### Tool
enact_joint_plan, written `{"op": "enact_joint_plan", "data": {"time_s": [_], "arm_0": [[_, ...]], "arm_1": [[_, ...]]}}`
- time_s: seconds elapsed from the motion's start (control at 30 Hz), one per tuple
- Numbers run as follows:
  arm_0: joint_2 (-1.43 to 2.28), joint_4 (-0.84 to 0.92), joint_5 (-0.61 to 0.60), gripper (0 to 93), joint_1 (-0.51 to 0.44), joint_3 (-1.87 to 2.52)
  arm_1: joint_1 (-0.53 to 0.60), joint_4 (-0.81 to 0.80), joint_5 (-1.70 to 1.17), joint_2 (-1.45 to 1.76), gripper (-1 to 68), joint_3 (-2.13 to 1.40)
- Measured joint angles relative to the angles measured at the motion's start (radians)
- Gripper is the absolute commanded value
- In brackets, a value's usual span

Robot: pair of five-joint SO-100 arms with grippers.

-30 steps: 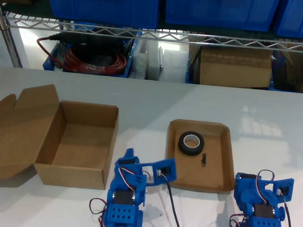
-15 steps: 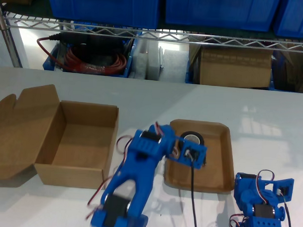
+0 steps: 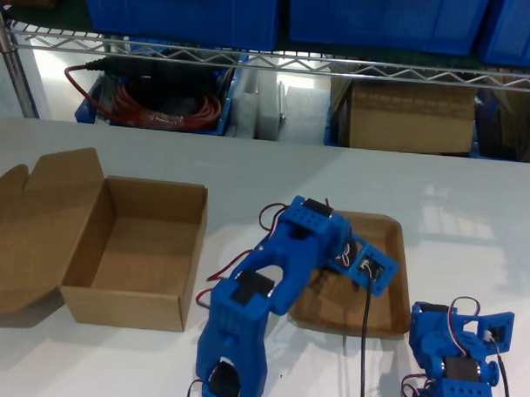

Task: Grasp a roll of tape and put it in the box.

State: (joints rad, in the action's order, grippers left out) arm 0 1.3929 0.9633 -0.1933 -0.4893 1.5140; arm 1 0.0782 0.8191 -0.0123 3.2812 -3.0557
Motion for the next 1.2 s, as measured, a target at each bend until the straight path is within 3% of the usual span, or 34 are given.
{"op": "enact_joint_plan", "data": {"time_s": [0.53,0.67,0.77,0.83,1.2], "arm_0": [[-0.311,0.058,0.064,23.6,0.000,-0.275],[-0.336,0.077,0.089,20.4,0.000,-0.290],[-0.354,0.084,0.106,11.2,0.000,-0.301],[-0.368,0.087,0.117,0.3,0.000,-0.313],[-0.383,0.087,0.109,-0.1,-0.003,-0.337]], "arm_1": [[0.000,0.000,0.000,0.000,0.3,0.000],[0.000,0.000,0.000,0.000,0.3,0.000],[0.000,0.000,0.000,0.000,0.3,0.000],[0.000,0.000,0.000,0.000,0.3,0.000],[0.000,0.000,0.000,0.000,0.3,0.000]]}}
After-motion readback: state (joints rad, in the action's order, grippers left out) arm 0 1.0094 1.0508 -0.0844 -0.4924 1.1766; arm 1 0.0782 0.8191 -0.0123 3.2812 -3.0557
